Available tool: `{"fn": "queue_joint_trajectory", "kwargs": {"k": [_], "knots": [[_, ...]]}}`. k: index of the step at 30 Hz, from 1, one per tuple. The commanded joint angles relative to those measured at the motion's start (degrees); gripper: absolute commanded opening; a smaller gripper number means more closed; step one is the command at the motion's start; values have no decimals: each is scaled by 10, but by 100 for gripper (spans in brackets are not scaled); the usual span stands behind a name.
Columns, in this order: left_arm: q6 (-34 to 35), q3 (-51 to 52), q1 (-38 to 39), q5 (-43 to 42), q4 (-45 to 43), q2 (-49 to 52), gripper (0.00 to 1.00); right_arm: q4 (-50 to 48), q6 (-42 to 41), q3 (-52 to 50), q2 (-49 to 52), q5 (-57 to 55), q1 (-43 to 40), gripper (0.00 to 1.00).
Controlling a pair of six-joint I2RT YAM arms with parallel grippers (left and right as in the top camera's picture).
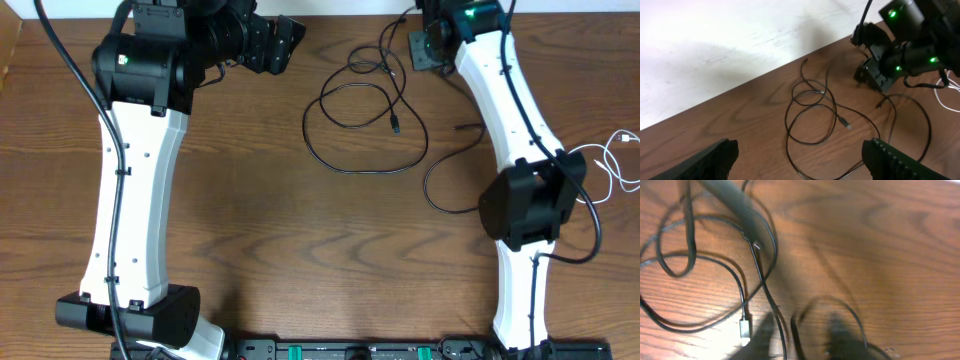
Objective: Untangle cables
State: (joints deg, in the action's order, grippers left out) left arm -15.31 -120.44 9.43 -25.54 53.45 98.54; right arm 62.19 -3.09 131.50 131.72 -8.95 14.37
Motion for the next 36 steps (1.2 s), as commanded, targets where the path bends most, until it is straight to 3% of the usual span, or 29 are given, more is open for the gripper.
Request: {"fn": "queue_joint_trajectory", "kwargs": {"k": [1, 7, 18, 36], "knots": [[-9, 3, -1, 12, 1, -4, 84, 7, -7, 7, 12, 4, 4, 99], [-9, 3, -1, 41, 1, -4, 84, 50, 50, 7, 10, 50, 24, 99], [-10, 3, -2, 55, 0, -4, 84, 44, 81, 7, 10, 96, 117, 99], [-9, 3, -15, 57, -2, -4, 84, 77, 72, 6, 12, 203, 180, 99]]}}
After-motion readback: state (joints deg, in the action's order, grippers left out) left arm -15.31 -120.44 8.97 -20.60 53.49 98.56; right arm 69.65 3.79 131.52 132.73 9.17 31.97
